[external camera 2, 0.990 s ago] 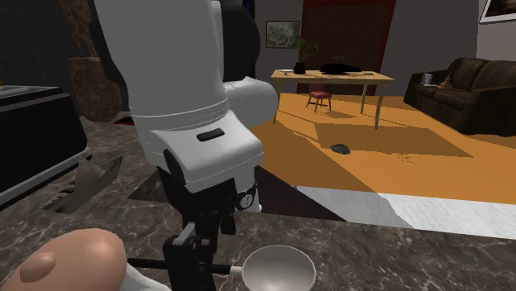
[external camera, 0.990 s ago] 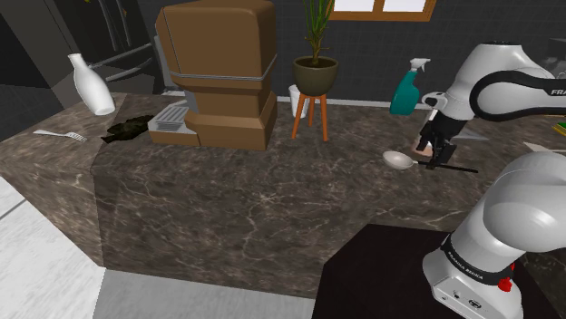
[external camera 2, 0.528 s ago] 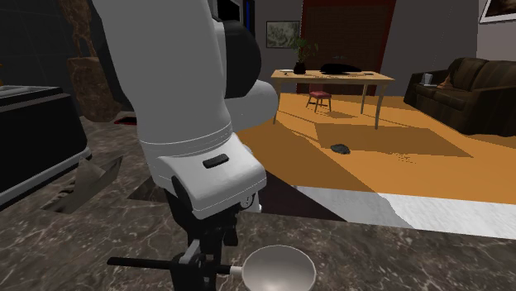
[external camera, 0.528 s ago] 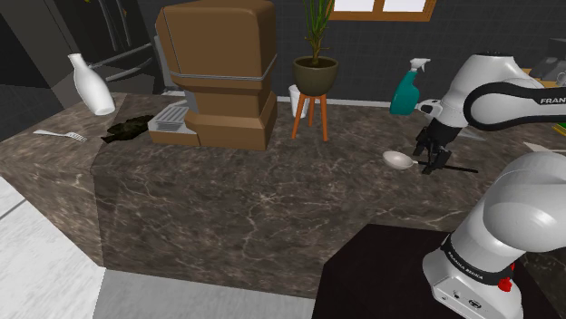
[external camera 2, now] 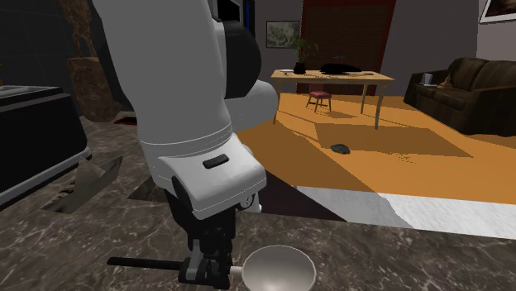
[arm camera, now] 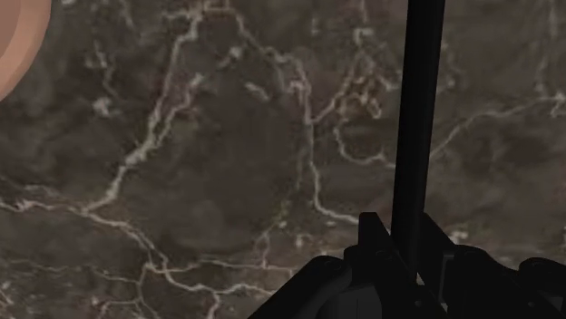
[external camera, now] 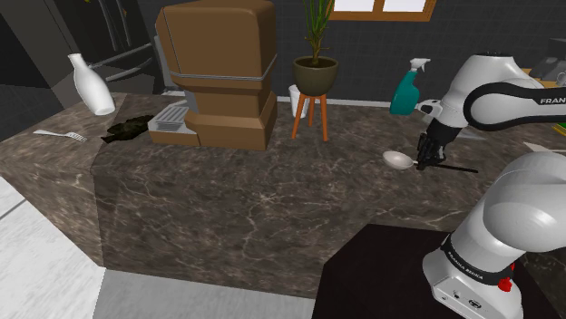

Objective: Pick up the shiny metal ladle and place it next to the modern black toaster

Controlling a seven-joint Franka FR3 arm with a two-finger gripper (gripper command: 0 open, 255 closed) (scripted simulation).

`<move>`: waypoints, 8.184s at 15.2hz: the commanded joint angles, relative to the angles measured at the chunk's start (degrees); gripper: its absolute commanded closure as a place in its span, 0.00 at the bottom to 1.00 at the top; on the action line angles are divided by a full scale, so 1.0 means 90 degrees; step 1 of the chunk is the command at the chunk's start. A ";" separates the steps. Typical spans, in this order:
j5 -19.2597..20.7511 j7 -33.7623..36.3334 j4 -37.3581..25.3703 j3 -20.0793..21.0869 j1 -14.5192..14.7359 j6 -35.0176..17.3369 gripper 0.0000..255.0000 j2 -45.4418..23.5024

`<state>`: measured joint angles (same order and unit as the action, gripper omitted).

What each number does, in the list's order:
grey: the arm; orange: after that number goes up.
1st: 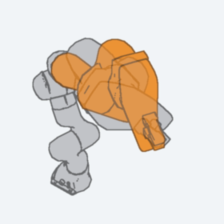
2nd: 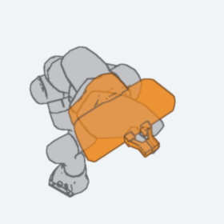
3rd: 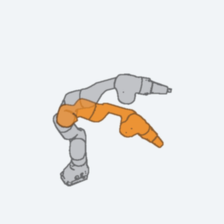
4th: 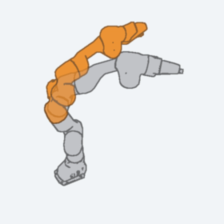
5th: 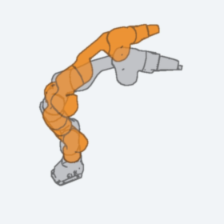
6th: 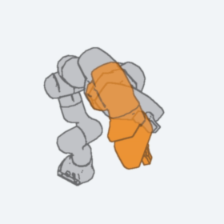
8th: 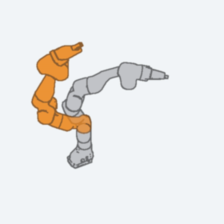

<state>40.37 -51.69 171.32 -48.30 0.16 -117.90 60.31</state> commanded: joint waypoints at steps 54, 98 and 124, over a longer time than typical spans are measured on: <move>-0.2313 0.0026 -0.3713 0.2377 0.0936 0.3792 1.00 0.0184; 0.1248 -0.5289 -0.8726 -0.1800 0.1729 0.5471 1.00 0.0124; 0.2148 -0.4942 -0.6750 -0.2629 0.1091 0.4150 1.00 0.1204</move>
<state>59.28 -96.21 110.12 -71.50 10.06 -80.09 70.84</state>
